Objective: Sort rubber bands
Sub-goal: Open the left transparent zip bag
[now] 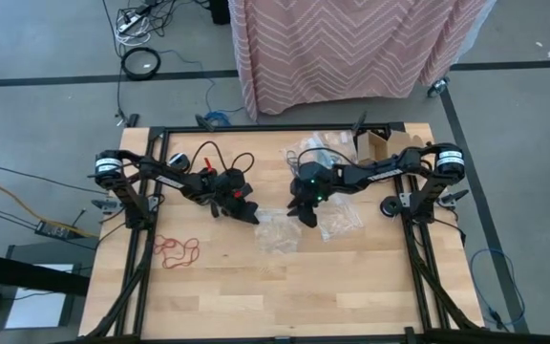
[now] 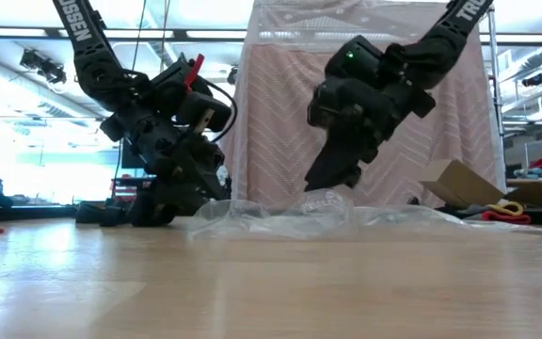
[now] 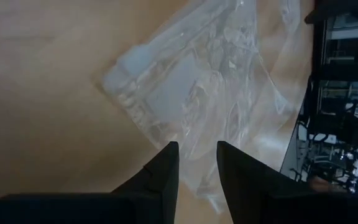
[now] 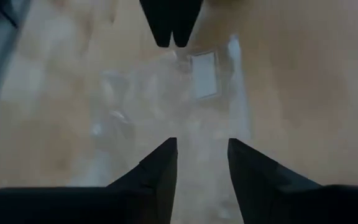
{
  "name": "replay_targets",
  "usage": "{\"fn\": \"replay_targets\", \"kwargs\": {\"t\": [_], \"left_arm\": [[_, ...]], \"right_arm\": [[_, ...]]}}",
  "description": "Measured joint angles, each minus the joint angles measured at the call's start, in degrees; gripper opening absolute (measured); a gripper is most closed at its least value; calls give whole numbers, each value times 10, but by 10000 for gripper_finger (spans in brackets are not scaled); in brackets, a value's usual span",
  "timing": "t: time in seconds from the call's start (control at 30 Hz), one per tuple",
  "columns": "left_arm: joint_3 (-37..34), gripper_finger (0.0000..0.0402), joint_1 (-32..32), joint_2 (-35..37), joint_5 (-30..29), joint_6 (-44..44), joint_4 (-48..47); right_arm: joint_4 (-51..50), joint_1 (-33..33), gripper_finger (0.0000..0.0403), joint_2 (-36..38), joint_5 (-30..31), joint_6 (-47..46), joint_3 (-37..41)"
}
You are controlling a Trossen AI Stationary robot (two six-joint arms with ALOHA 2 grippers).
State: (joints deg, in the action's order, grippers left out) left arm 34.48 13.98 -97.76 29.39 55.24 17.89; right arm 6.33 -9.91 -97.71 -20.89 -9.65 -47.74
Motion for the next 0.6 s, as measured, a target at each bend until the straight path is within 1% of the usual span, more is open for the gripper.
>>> {"fn": "replay_targets", "kwargs": {"t": [0.07, 0.1, 0.2, 0.33, 0.6], "left_arm": [[0, 117, 0, 0, -2, -2, 3], [0, 117, 0, 0, -2, -3, 4], [0, 117, 0, 0, -1, -5, 12], [4, 117, 0, 0, -1, -8, 13], [8, 117, 1, -1, -6, -13, 21]], "right_arm": [[-22, 0, 143, 0, 39, 41, -6], [-31, -1, 147, 0, 48, 55, -6], [-37, -10, 159, -6, 29, 83, -5], [-50, -11, 175, -6, 34, 116, -5], [-40, -16, 190, -6, 38, 126, -5]]}}
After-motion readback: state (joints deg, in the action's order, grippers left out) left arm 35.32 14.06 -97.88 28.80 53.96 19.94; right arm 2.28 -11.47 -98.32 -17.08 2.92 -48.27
